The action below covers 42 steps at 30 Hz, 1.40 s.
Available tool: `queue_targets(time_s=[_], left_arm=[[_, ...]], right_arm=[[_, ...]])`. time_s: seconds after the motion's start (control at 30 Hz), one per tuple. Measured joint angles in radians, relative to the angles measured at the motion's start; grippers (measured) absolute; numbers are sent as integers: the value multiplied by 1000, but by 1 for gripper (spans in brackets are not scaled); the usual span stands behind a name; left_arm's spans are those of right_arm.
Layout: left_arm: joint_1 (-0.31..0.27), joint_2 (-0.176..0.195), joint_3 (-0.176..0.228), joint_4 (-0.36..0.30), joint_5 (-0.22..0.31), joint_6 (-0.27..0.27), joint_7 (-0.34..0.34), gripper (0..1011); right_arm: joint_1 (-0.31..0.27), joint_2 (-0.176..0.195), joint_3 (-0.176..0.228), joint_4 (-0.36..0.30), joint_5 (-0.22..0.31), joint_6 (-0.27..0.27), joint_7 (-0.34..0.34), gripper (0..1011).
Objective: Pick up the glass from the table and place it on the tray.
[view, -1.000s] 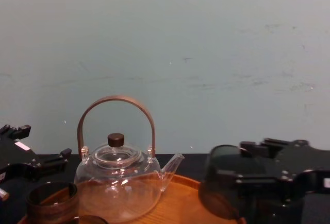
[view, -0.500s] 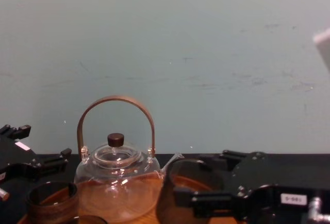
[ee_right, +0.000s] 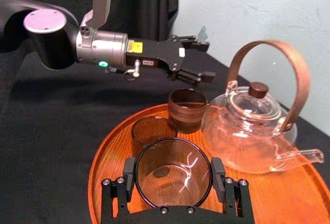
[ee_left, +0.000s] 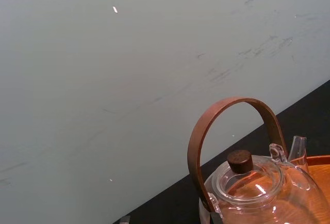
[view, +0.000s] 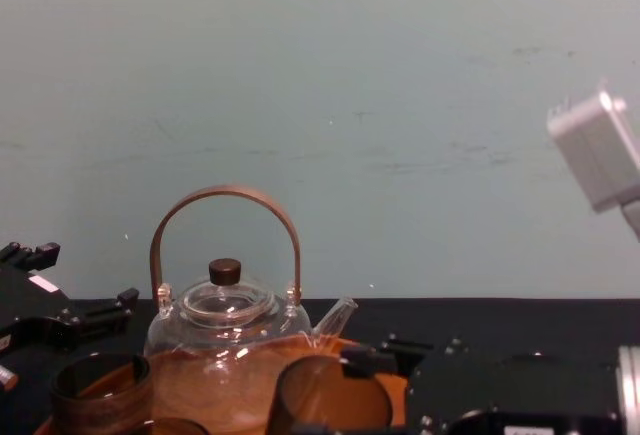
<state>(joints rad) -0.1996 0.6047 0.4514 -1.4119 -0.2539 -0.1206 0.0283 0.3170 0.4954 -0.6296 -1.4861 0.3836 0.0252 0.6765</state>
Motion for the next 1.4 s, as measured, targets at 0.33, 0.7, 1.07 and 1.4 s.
queue_targets(time_s=[0.33,0.7,1.07,1.4], left_arm=[[0,0,0,0,0,0,0,1001],[0,0,0,0,0,0,0,1001],[0,0,0,0,0,0,0,1001],[0,0,0,0,0,0,0,1001]], right_arm=[[8,-8,-23,29,-3,2,9,900],[6,-6,-38,40,-13,13,11,900],[1,-6,-42,50,-28,20,-1,900],[-1,-8,-42,54,-45,24,-15,900]])
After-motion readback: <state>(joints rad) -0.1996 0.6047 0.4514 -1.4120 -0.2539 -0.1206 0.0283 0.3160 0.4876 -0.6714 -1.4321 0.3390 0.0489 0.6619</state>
